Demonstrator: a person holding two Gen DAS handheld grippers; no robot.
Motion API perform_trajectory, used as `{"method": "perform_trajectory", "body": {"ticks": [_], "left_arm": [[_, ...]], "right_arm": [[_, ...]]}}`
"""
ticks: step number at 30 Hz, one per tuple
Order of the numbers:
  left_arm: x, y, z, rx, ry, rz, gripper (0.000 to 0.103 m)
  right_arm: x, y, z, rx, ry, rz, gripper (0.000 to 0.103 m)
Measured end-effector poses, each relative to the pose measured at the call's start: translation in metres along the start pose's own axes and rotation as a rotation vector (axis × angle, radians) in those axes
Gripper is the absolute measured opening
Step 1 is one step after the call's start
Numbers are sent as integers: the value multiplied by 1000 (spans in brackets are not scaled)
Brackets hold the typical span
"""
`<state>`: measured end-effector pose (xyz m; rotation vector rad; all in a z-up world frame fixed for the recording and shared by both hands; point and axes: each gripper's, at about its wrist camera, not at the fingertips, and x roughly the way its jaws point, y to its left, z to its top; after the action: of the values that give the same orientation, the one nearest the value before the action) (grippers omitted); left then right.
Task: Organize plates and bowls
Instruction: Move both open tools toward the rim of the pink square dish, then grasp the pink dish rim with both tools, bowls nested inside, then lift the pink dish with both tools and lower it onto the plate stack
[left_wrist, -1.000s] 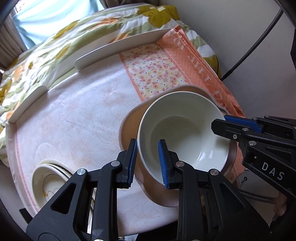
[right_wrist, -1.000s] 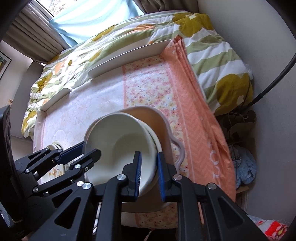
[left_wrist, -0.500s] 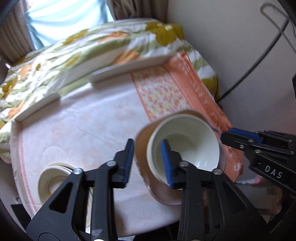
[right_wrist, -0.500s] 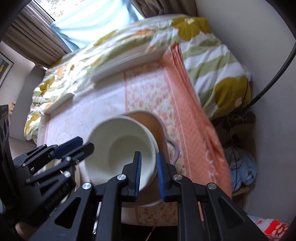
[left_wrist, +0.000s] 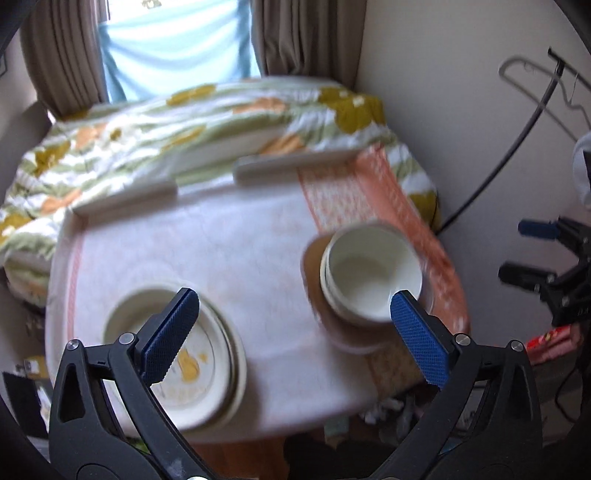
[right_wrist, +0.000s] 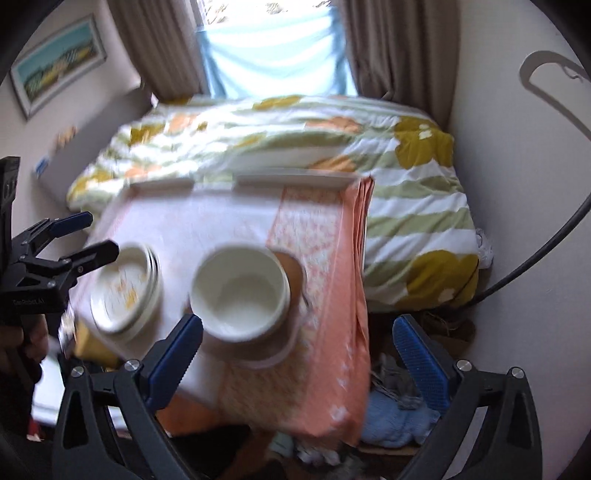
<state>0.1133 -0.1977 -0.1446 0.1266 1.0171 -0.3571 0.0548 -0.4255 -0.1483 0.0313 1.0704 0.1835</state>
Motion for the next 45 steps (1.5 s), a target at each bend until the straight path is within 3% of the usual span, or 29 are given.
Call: {"method": "perform_trajectory", "body": {"ticks": [3,11,15,17,19,21,27,32,34,38,40,42,45], "left_arm": [[20,-5,-18,18,61,2,103],[85,-10,-26,95,221,18,101],[101,-4,-25,67,266,-22,95],[109,-6,-22,86,278,-32,89],[117,-11,-19,112,296,-30,83],[124,-13,-17,125,316,-36,81],[148,-17,-15,138,346,-64,58],[163,-20,-14,159,357,-77,49],[168,-24,-14,172,361,-81,40],[174,-33,-12,199,352,-91,24],[174,-39,-14,224,342,-100,15],[173,-41,-15,237,328,-90,15],[172,-40,-13,217,317,-89,14]], "right_arm": [[18,-5,-9,-10,45,-69,103],[70,-11,-14,-33,168,-51,102],[94,-8,-14,-72,225,-61,102],[105,-6,-14,-90,258,-69,95],[116,-5,-14,-106,294,-70,74],[121,-3,-14,-109,302,-56,69],[141,6,-14,-138,325,-42,56],[156,10,-17,-145,322,-10,41],[161,14,-17,-146,322,14,34],[161,18,-18,-177,302,24,30],[160,19,-19,-180,294,48,20],[158,24,-20,-199,286,54,13],[158,28,-21,-193,281,55,13]]}}
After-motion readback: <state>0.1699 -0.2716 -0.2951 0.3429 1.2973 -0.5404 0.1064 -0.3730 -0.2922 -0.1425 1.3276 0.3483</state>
